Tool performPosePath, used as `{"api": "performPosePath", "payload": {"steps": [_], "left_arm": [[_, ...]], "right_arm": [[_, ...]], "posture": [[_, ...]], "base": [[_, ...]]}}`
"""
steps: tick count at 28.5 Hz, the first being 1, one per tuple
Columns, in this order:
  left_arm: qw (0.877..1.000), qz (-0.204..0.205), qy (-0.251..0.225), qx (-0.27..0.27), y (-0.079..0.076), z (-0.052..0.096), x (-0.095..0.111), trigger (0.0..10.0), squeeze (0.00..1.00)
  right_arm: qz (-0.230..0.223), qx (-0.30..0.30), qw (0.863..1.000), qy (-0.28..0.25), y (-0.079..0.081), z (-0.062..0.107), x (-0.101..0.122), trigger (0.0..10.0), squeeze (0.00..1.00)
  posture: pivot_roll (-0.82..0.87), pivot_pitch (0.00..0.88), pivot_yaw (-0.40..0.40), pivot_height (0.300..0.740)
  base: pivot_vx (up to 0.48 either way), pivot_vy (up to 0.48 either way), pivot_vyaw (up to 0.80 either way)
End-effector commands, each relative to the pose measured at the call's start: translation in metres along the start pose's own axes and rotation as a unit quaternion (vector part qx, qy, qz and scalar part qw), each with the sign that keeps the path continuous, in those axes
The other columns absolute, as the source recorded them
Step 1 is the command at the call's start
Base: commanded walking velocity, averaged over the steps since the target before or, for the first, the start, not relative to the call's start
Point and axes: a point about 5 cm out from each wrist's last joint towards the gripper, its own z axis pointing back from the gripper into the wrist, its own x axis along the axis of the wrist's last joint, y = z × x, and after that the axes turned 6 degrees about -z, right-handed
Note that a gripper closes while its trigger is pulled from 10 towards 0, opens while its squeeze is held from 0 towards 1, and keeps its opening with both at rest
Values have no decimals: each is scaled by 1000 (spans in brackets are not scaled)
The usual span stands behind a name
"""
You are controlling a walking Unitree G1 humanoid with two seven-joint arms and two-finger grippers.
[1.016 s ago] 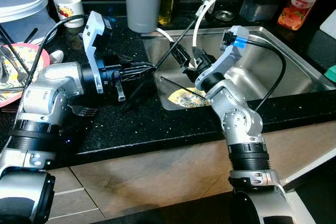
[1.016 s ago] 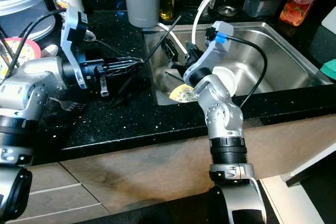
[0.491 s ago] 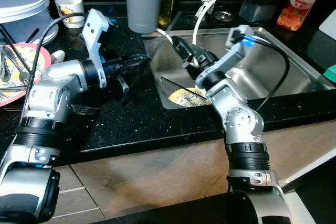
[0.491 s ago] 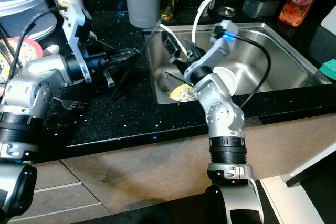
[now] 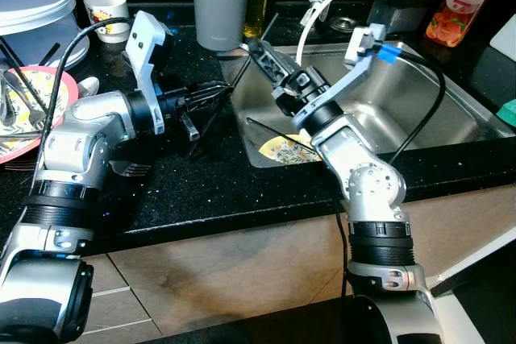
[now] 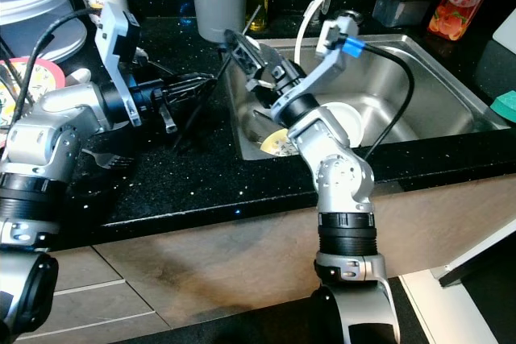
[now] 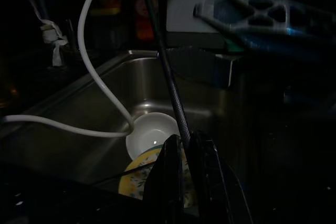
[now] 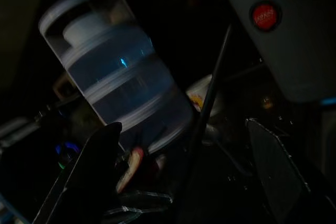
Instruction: Kitchen organization
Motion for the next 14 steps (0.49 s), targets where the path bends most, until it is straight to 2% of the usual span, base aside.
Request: {"api": "performPosePath", "payload": {"steps": [1, 6, 11, 12, 14], "left_arm": [[999, 5, -10, -32, -10, -6, 0, 0, 0], [999, 5, -17, -40, -12, -9, 1, 0, 0], [999, 8, -19, -45, -13, -9, 3, 0, 0], [999, 8, -19, -47, -13, -9, 3, 0, 0], [999, 8, -19, -47, -13, -9, 3, 0, 0]], "right_arm": [[25, -15, 999, 26, -4, 3, -7, 10000, 0], [35, -46, 997, 44, -13, 7, -11, 10000, 0], [33, -52, 997, 47, -15, 8, -11, 10000, 0], [32, -54, 997, 46, -16, 8, -11, 5569, 0], [32, -54, 997, 46, -16, 8, -11, 5569, 0]], "posture": [[108, 144, -31, 740], [106, 141, -30, 740], [107, 143, -31, 740], [108, 145, -31, 740], [108, 145, -31, 740]], "base": [[0, 0, 0], [0, 0, 0], [0, 0, 0], [0, 0, 0], [0, 0, 0]]}}
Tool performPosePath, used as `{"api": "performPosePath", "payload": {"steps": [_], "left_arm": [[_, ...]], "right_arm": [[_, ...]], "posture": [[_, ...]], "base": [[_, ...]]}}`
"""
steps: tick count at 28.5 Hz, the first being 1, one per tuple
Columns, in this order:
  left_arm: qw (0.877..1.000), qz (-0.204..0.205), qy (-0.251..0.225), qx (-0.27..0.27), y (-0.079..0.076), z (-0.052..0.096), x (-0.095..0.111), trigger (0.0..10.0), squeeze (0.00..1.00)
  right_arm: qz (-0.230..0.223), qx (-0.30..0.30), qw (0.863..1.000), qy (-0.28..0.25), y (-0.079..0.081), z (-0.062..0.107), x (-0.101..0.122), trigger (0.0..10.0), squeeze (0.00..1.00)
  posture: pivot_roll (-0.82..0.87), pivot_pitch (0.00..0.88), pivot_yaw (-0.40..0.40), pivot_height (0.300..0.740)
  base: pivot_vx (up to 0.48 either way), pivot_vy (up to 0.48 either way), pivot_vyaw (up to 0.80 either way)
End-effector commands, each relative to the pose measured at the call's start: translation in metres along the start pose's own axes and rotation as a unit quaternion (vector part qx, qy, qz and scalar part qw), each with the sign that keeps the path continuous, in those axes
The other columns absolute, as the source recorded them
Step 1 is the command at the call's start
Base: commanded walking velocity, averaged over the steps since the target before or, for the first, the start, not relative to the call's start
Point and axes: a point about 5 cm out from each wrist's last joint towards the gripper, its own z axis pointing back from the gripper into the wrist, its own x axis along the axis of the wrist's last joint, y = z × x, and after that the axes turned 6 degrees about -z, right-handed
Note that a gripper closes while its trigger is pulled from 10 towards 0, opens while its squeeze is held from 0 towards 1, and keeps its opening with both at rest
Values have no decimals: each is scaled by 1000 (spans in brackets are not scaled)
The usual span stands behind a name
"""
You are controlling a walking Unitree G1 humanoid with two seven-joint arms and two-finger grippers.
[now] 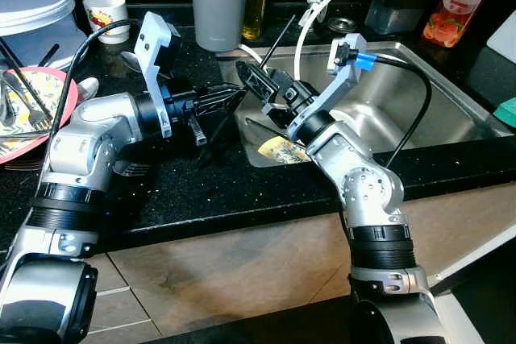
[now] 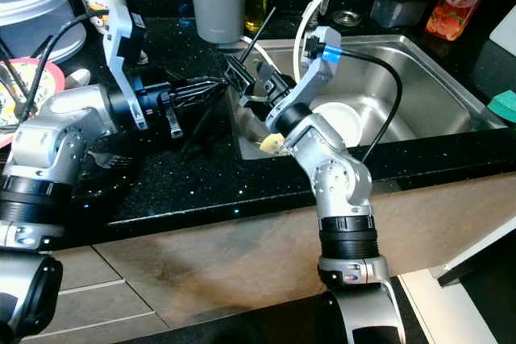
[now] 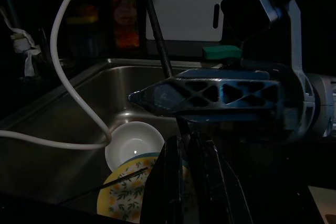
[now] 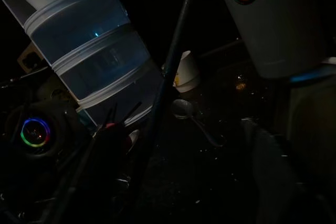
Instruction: Kitchen organization
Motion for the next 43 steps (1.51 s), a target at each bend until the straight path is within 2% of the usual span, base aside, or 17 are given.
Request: {"api": "performPosePath", "payload": {"steps": [1, 2, 20, 26, 28, 29, 31, 32, 33, 35, 36, 37, 38, 40, 41, 42, 43], "left_arm": [[1000, 1, -4, -13, -5, -3, 0, 0, 0], [1000, 2, -3, -14, -5, -3, 0, 0, 0], [1000, 6, 8, -12, -5, 2, -3, 0, 0], [1000, 0, 8, -2, -2, 2, -2, 0, 0], [1000, -14, 13, 20, 2, 2, -3, 0, 0], [998, -28, 16, 48, 7, 2, -4, 10000, 0], [997, -38, 18, 68, 10, 2, -4, 10000, 0], [995, -41, 15, 88, 12, 3, -4, 10000, 86], [994, -43, 12, 100, 13, 2, -4, 10000, 902], [994, -43, 12, 100, 13, 2, -4, 10000, 902], [994, -42, 8, 103, 11, -1, -4, 10000, 925], [994, -39, 3, 97, 7, -4, -4, 10000, 502], [996, -35, 4, 83, 2, -7, -6, 10000, 0], [997, -32, 8, 67, -5, -11, -9, 10000, 0], [998, -26, 12, 56, -10, -14, -12, 10000, 0], [999, -20, 14, 47, -15, -17, -16, 10000, 0], [999, -17, 16, 40, -18, -20, -18, 10000, 0]], "right_arm": [[-5, -10, 1000, 9, -5, 3, -4, 5569, 0], [-10, -13, 1000, 5, -6, 3, -4, 0, 0], [-25, -29, 999, -26, -11, 3, 5, 0, 0], [-23, -38, 998, -35, -15, 4, 8, 0, 0], [-20, -48, 998, -47, -19, 4, 11, 0, 0], [-19, -55, 997, -57, -22, 5, 12, 0, 0], [-18, -59, 996, -63, -25, 6, 13, 0, 0], [-10, -64, 996, -67, -29, 6, 13, 0, 0], [5, -71, 995, -68, -33, 7, 11, 0, 0], [5, -71, 995, -68, -33, 7, 11, 0, 0], [22, -77, 995, -65, -38, 7, 7, 0, 0], [39, -82, 994, -61, -43, 7, 3, 0, 0], [51, -86, 993, -55, -46, 7, 0, 0, 0], [64, -90, 993, -49, -50, 6, -4, 0, 0], [75, -94, 992, -41, -53, 5, -9, 5804, 0], [82, -97, 991, -34, -56, 4, -12, 10000, 0], [86, -98, 991, -29, -58, 3, -16, 10000, 0]], "posture": [[108, 145, -31, 740], [108, 148, -31, 740], [108, 158, -32, 740], [108, 157, -31, 740], [109, 156, -30, 740], [107, 155, -26, 740], [107, 155, -26, 740], [107, 155, -26, 740], [107, 155, -26, 740], [107, 155, -26, 740], [107, 157, -24, 740], [107, 157, -24, 740], [109, 157, -25, 740], [110, 157, -26, 740], [111, 157, -28, 740], [111, 157, -28, 740], [111, 157, -28, 740]], "base": [[0, 0, 0], [0, 0, 0], [0, 0, 0], [0, 0, 0], [0, 0, 0], [0, 0, 0], [0, 0, 0], [0, 0, 0], [0, 0, 0], [0, 0, 0], [0, 0, 0], [0, 0, 0], [0, 0, 0], [0, 0, 0], [0, 0, 0], [0, 0, 0], [0, 0, 0]]}}
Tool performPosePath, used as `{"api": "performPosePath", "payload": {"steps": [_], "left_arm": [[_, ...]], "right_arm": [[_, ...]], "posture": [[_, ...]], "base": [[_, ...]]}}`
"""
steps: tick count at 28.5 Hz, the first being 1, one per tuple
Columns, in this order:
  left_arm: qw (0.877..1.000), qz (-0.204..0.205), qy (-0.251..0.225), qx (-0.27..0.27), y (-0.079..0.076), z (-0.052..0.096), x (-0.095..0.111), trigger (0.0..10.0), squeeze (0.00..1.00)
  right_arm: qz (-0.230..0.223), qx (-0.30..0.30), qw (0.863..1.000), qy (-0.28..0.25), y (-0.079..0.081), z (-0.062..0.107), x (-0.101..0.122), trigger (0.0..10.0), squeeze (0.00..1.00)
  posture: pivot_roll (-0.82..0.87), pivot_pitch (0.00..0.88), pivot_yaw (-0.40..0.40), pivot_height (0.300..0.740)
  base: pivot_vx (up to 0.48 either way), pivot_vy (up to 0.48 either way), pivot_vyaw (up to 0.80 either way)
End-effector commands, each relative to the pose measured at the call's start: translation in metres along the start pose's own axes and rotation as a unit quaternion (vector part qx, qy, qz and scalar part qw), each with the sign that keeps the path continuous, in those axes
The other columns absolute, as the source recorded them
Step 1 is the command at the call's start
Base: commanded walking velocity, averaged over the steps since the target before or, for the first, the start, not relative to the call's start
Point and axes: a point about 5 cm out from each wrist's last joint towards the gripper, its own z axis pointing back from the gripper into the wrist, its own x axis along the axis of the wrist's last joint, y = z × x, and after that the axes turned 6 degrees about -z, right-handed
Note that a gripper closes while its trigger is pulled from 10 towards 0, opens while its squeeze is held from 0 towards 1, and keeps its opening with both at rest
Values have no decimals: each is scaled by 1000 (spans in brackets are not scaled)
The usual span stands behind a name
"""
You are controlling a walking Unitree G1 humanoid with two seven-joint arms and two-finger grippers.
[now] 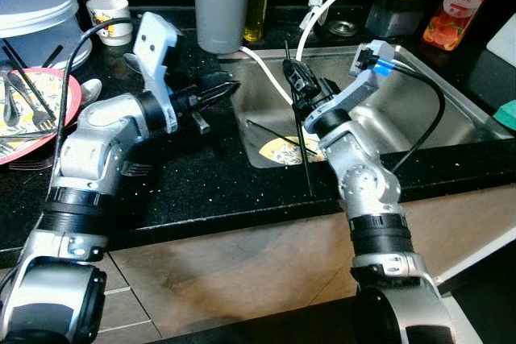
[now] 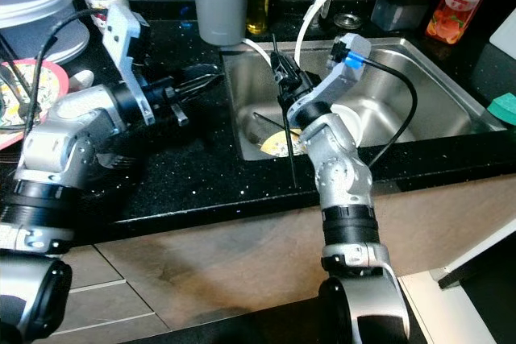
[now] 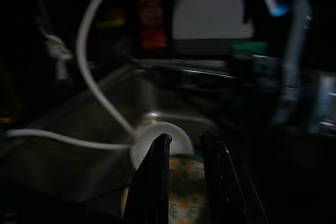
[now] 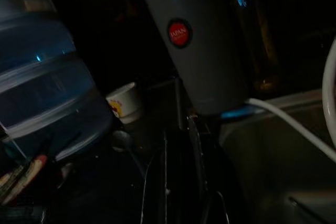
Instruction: Kitchen organization
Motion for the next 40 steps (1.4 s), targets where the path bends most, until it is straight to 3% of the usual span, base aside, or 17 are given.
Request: {"api": "performPosePath", "payload": {"steps": [1, 7, 8, 9, 14, 15, 16, 18, 19, 20, 23, 29, 32, 33, 38, 40], "left_arm": [[1000, 7, 6, -26, -11, -5, -4, 10000, 0], [999, -5, 32, -26, -15, -8, -12, 10000, 0], [999, -12, 40, -19, -15, -8, -13, 10000, 0], [999, -16, 45, -12, -14, -7, -15, 10000, 0], [998, -17, 54, 11, -11, -6, -17, 10000, 0], [998, -17, 59, 25, -8, -4, -18, 10000, 0], [996, -22, 67, 51, -3, -2, -18, 10000, 0], [996, -22, 67, 51, -3, -2, -18, 10000, 0], [991, -28, 82, 107, 10, 3, -18, 10000, 0], [991, -28, 82, 107, 10, 3, -18, 10000, 0], [974, -38, 106, 195, 32, 13, -18, 10000, 0], [957, -42, 136, 254, 44, 20, -23, 10000, 0], [929, -41, 199, 309, 49, 31, -31, 10000, 0], [927, -42, 206, 311, 48, 33, -31, 10000, 0], [939, -49, 188, 282, 42, 36, -25, 10000, 0], [965, -82, 142, 206, 43, 48, -7, 10000, 47]], "right_arm": [[10, -18, 999, 43, -13, 9, -24, 10000, 0], [25, -15, 998, 63, -15, 10, -37, 10000, 0], [31, -18, 997, 65, -17, 10, -39, 10000, 545], [36, -21, 997, 68, -18, 11, -40, 10000, 1000], [48, -30, 995, 76, -22, 11, -44, 10000, 1000], [53, -33, 995, 78, -24, 11, -44, 10000, 0], [57, -35, 995, 77, -25, 11, -44, 10000, 0], [57, -35, 995, 77, -25, 11, -44, 10000, 0], [60, -35, 995, 72, -25, 10, -41, 10000, 0], [60, -35, 995, 72, -25, 10, -41, 10000, 0], [62, -32, 996, 59, -24, 7, -34, 10000, 0], [57, -25, 997, 50, -23, 5, -31, 10000, 0], [39, -3, 998, 46, -16, 4, -27, 10000, 0], [35, 5, 998, 46, -14, 4, -26, 10000, 0], [27, 23, 998, 49, -10, 5, -25, 10000, 0], [20, 48, 997, 62, -6, 8, -26, 10000, 0]], "posture": [[111, 158, -30, 740], [111, 159, -31, 740], [111, 159, -31, 740], [111, 159, -31, 740], [111, 159, -31, 740], [112, 160, -33, 740], [112, 160, -33, 740], [112, 160, -33, 740], [112, 157, -34, 740], [112, 157, -34, 740], [112, 153, -35, 740], [112, 151, -36, 740], [107, 144, -29, 740], [106, 142, -30, 740], [105, 142, -29, 740], [113, 145, -35, 740]], "base": [[0, 0, 0], [0, 0, 0], [0, 0, 0], [0, 0, 0], [0, 0, 0], [0, 0, 0], [0, 0, 0], [0, 0, 0], [0, 0, 0], [0, 0, 0], [0, 0, 0], [0, 0, 0], [0, 0, 0], [0, 0, 0], [0, 0, 0], [0, 0, 0]]}}
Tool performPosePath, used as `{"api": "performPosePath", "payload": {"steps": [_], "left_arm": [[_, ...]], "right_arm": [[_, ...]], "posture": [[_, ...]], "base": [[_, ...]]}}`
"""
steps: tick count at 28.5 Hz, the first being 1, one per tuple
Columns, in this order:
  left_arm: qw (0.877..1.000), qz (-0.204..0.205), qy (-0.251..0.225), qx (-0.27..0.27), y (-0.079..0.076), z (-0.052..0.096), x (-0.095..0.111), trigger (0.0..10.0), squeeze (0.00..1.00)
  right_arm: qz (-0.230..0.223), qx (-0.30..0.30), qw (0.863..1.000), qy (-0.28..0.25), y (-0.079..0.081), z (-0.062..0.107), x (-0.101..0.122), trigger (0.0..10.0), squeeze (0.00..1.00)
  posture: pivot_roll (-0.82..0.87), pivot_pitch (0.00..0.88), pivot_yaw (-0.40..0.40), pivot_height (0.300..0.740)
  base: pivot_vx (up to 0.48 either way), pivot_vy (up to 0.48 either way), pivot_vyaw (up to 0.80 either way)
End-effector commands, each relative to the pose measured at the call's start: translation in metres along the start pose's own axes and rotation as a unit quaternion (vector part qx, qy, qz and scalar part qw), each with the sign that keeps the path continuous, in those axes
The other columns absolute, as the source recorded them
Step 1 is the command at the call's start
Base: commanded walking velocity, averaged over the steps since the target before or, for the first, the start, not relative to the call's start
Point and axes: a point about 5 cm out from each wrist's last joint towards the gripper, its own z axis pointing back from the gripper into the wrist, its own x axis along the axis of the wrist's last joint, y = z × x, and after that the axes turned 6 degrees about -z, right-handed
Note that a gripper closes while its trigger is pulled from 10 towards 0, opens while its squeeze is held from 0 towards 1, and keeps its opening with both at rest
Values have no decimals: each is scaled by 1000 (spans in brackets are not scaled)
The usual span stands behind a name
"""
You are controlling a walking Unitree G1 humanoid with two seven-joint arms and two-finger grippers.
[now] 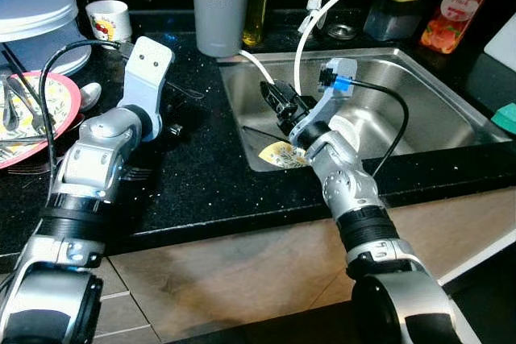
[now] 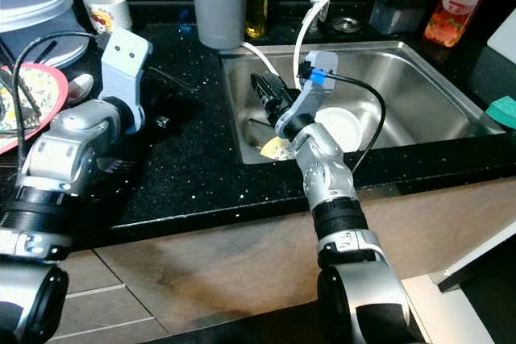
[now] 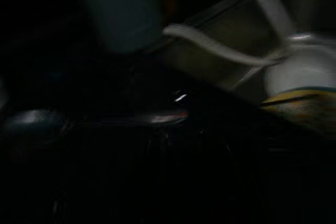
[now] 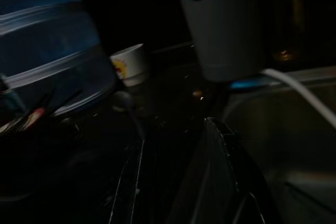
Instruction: Kitchen organization
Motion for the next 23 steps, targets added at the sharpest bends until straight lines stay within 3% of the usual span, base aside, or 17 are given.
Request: {"api": "performPosePath", "payload": {"steps": [1, 5, 7, 10, 11, 14, 19, 23], "left_arm": [[997, -14, -55, -53, 4, 10, 13, 10000, 67], [994, -19, -70, -78, 8, 16, 15, 10000, 59], [988, -43, -63, -134, 17, 30, 14, 10000, 31], [979, -96, -18, -181, 30, 47, 7, 10000, 0], [973, -97, 2, -210, 30, 51, 2, 10000, 0], [969, -93, 14, -230, 30, 54, -2, 10000, 0], [929, -90, 57, -355, 25, 72, -13, 10000, 0], [913, -69, 60, -398, 21, 75, -14, 10000, 0]], "right_arm": [[-11, 13, 1000, 9, 0, 4, -2, 10000, 0], [-15, 20, 1000, 13, 2, 4, -2, 10000, 0], [-23, 39, 999, 26, 6, 6, -5, 10000, 0], [-26, 62, 997, 44, 12, 9, -9, 10000, 0], [-26, 67, 996, 49, 13, 10, -9, 10000, 0], [-26, 70, 996, 51, 14, 11, -10, 10000, 0], [-27, 76, 995, 64, 16, 16, -12, 10000, 0], [-28, 76, 994, 71, 17, 19, -12, 10000, 0]], "posture": [[113, 145, -35, 740], [119, 153, -39, 740], [123, 157, -42, 740], [126, 161, -44, 740], [127, 161, -43, 740], [127, 161, -43, 740], [127, 162, -39, 740], [124, 163, -37, 740]], "base": [[0, 0, 0], [0, 0, 0], [0, 0, 0], [0, 0, 0], [0, 0, 0], [0, 0, 0], [0, 0, 0], [0, 0, 0]]}}
